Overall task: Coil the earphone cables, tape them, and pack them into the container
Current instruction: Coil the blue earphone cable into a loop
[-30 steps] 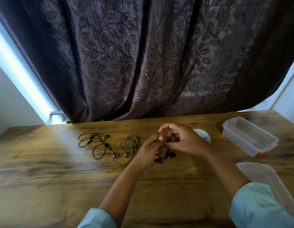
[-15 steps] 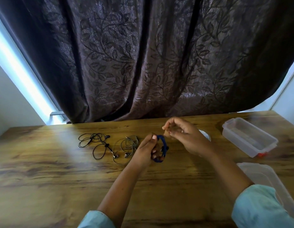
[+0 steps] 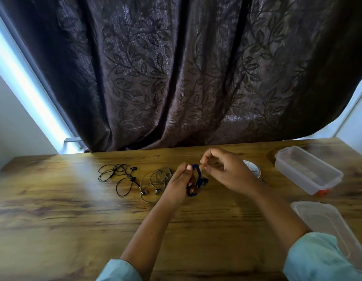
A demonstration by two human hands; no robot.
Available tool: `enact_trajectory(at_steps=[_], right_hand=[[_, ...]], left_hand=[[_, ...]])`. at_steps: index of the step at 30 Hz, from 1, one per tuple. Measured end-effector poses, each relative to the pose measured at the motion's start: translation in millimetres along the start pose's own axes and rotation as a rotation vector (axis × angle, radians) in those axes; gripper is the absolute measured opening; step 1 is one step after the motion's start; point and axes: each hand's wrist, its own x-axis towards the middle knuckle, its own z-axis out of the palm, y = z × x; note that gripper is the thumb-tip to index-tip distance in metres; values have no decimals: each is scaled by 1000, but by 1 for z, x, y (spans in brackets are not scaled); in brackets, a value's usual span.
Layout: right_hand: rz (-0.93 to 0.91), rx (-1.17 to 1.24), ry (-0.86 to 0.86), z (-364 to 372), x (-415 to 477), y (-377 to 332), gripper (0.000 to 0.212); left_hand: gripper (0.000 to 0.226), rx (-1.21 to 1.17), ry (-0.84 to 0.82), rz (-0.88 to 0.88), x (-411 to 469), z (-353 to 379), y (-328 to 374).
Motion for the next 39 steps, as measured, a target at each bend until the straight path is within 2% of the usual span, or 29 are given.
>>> enact_trajectory(at_steps=[3,8,21,28,39], right_hand=[[-14,-60,-26,-4,1,1,14],[-83,-223,-43,2,1,6,9],[-124,-192,13,7,5,9,22],[-127,-212,0,9,8,11,22],[-172,-210,164,20,10,11,25]], left_hand=[[29,-6,16,0,1,-3,-3],[29,3,16,12,6,-2,-7],[29,6,-48,52,4,-3,-4],[26,16,-66,85,5,-2,-3],[25,63,-27,171,6,0,-3]])
